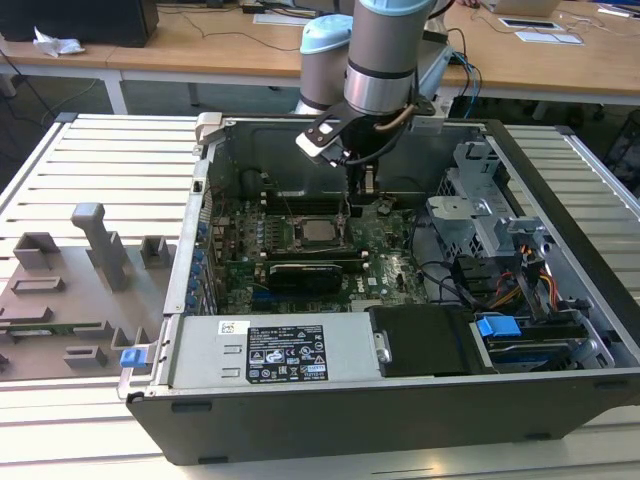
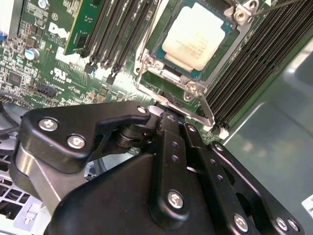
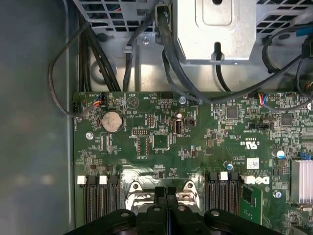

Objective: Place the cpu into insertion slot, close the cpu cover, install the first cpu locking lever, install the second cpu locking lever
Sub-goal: 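Close the cpu cover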

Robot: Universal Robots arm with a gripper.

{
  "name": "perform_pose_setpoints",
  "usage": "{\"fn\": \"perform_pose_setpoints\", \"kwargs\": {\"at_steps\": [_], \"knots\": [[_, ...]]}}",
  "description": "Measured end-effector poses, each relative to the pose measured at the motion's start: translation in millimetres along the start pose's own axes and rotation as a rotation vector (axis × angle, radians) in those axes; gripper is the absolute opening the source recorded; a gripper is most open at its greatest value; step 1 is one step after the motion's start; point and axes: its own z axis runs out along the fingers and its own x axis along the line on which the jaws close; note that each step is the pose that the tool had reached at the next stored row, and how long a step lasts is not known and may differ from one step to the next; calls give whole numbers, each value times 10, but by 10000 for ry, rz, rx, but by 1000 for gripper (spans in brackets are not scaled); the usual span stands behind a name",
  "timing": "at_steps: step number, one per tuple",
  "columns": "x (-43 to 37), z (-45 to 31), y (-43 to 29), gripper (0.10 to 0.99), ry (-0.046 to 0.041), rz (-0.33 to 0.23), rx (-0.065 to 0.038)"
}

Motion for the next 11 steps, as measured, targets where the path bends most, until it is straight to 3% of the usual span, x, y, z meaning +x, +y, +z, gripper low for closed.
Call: {"fn": "perform_pose_setpoints", "kwargs": {"at_steps": [11], "knots": [[-1, 26, -144, 106, 0, 1, 0]]}}
